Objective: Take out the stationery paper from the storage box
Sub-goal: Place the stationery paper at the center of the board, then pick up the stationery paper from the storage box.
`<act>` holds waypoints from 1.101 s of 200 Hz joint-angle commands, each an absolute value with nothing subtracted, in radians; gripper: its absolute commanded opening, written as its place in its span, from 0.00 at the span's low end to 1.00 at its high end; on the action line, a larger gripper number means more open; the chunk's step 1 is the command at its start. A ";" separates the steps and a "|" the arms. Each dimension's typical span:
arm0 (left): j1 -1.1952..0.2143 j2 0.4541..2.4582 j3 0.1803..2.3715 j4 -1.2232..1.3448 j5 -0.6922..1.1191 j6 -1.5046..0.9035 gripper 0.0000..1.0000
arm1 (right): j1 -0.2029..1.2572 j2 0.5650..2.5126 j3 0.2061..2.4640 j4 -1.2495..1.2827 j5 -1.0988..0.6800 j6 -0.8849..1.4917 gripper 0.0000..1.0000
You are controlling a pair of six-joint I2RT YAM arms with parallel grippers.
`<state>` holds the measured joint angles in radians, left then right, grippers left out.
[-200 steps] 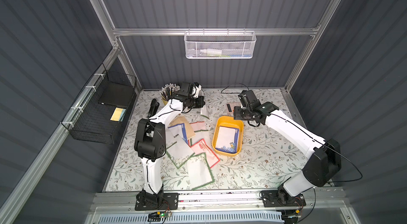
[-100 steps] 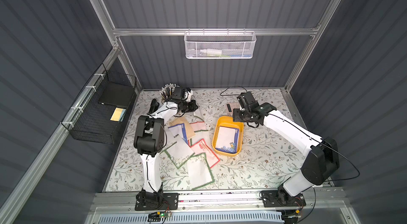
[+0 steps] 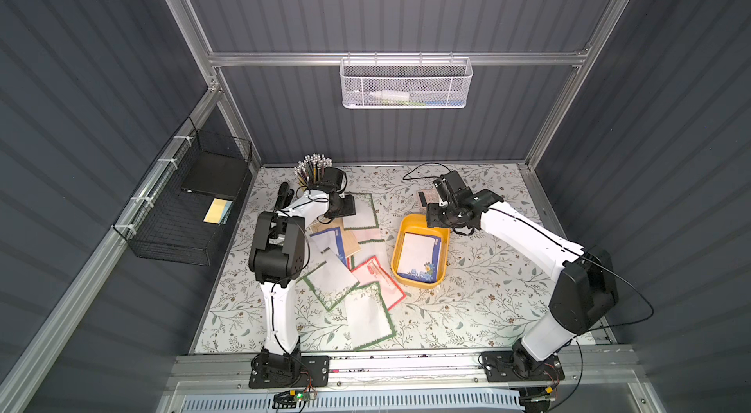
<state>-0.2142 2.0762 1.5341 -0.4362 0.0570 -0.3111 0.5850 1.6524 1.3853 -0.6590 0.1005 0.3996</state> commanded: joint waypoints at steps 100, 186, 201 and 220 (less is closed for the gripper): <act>-0.210 1.707 1.464 -0.312 0.090 -0.360 0.64 | 0.641 1.820 1.369 -0.722 0.110 0.425 0.65; -0.239 1.737 1.397 -0.196 0.417 -0.395 0.60 | 0.643 2.006 1.384 -0.691 0.085 0.456 0.73; -0.242 1.739 1.392 -0.199 0.416 -0.393 0.59 | 0.642 2.021 1.368 -0.667 0.078 0.463 0.75; -0.245 1.737 1.386 -0.204 0.402 -0.391 0.59 | 0.642 2.037 1.337 -0.650 0.066 0.471 0.75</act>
<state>-0.2379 1.7329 1.4002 -0.2188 0.3836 -0.3832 0.6415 2.0014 1.3800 -0.6781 0.0868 0.4484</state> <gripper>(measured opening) 0.588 0.750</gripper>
